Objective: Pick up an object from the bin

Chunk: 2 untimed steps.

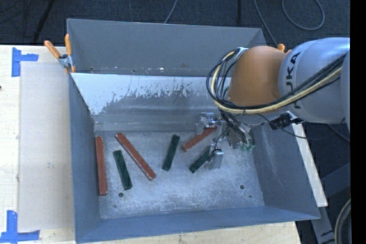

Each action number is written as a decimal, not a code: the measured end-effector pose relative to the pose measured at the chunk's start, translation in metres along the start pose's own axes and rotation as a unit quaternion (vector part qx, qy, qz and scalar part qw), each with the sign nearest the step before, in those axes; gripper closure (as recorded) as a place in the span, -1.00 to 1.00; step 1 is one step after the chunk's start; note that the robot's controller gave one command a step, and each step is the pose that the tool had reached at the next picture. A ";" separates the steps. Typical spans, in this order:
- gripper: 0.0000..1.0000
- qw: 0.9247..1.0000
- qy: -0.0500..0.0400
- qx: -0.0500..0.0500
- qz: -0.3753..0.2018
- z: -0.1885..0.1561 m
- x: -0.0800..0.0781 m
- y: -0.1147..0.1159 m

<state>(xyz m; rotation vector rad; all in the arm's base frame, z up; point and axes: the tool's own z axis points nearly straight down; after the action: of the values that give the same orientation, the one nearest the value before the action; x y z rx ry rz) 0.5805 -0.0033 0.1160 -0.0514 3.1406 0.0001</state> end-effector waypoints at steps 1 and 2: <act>1.00 1.000 0.000 0.000 0.000 0.000 0.000 0.000; 1.00 1.000 -0.002 0.002 0.023 -0.023 -0.010 -0.069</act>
Offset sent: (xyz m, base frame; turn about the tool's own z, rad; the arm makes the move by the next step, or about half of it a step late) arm 0.0000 0.0000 0.0000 0.0000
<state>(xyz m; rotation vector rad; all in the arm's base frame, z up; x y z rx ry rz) 0.5924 -0.0723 0.1387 0.0199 3.1370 -0.0060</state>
